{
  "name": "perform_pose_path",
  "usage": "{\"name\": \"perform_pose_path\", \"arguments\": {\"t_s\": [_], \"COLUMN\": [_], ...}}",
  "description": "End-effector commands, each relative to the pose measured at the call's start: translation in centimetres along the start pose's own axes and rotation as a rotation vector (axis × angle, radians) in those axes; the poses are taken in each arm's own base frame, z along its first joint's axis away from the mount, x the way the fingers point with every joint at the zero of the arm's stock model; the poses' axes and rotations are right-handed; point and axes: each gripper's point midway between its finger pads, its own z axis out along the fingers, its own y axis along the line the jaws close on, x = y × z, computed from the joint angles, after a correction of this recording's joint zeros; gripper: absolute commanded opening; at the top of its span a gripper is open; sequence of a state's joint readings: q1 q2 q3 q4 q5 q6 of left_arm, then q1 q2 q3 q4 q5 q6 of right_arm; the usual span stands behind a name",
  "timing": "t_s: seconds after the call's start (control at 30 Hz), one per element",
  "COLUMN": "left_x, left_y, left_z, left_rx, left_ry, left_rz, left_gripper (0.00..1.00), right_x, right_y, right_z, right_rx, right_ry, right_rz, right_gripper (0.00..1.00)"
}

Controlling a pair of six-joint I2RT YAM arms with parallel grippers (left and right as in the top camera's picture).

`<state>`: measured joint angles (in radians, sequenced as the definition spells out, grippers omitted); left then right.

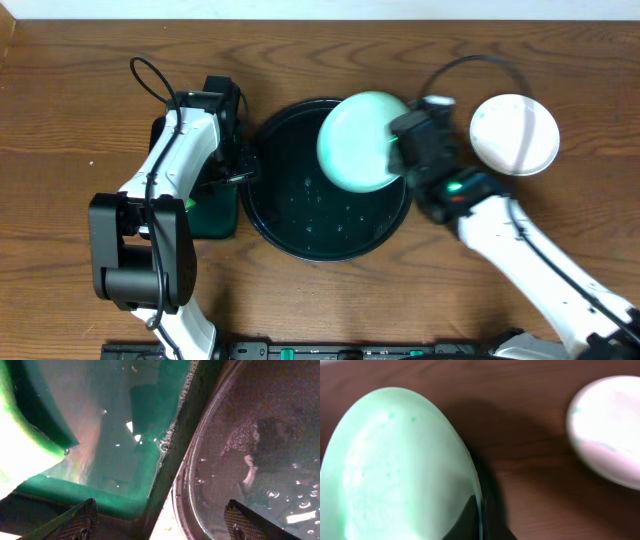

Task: Clean dirty plates on tray and stack at the side
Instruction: 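Lower the pale green plate onto the white plate stack and release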

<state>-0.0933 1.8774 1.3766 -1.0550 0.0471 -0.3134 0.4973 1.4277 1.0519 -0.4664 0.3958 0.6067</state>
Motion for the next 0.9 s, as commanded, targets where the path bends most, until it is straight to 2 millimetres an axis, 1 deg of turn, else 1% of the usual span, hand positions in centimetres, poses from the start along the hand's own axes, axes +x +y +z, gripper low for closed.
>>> {"name": "perform_pose_path", "arguments": {"t_s": [0.0, 0.03, 0.13, 0.23, 0.3, 0.43, 0.53, 0.63, 0.73, 0.87], "left_x": [-0.5, -0.5, -0.5, -0.5, -0.5, -0.5, -0.5, -0.5, -0.5, -0.4], "left_y": [-0.2, -0.2, -0.2, -0.2, -0.2, -0.2, -0.2, -0.2, -0.2, -0.1], "left_z": [-1.2, -1.2, -1.2, -1.2, -1.2, -1.2, -1.2, -1.2, -1.2, -1.2], "left_rx": [0.012, 0.012, 0.012, 0.012, 0.012, 0.012, 0.012, 0.012, 0.012, 0.011], "left_ry": [-0.035, -0.035, -0.035, -0.035, -0.035, -0.035, -0.035, -0.035, -0.034, -0.033], "left_rz": [0.002, 0.002, 0.002, 0.002, 0.002, 0.002, 0.002, 0.002, 0.002, 0.002], "left_gripper": [0.81, 0.81, 0.81, 0.81, 0.81, 0.81, 0.81, 0.81, 0.81, 0.81], "right_x": [-2.3, -2.3, -1.9, -1.5, -1.3, -0.4, 1.0, 2.3, 3.4, 4.1], "right_y": [-5.0, -6.7, -13.0, -18.2, -20.9, -25.1, -26.9, -28.1, -28.3, -28.0], "right_z": [0.0, 0.2, 0.6, 0.4, 0.4, 0.8, 2.0, 3.7, 5.9, 8.6], "right_rx": [0.096, 0.137, 0.290, 0.406, 0.456, 0.540, 0.582, 0.608, 0.599, 0.553], "right_ry": [-0.017, -0.003, 0.048, 0.075, 0.085, 0.114, 0.163, 0.210, 0.243, 0.263], "right_rz": [0.174, 0.195, 0.308, 0.405, 0.462, 0.548, 0.582, 0.602, 0.610, 0.618], "right_gripper": [0.01, 0.01, 0.01, 0.01, 0.01, 0.01, 0.01, 0.01, 0.01, 0.01]}}
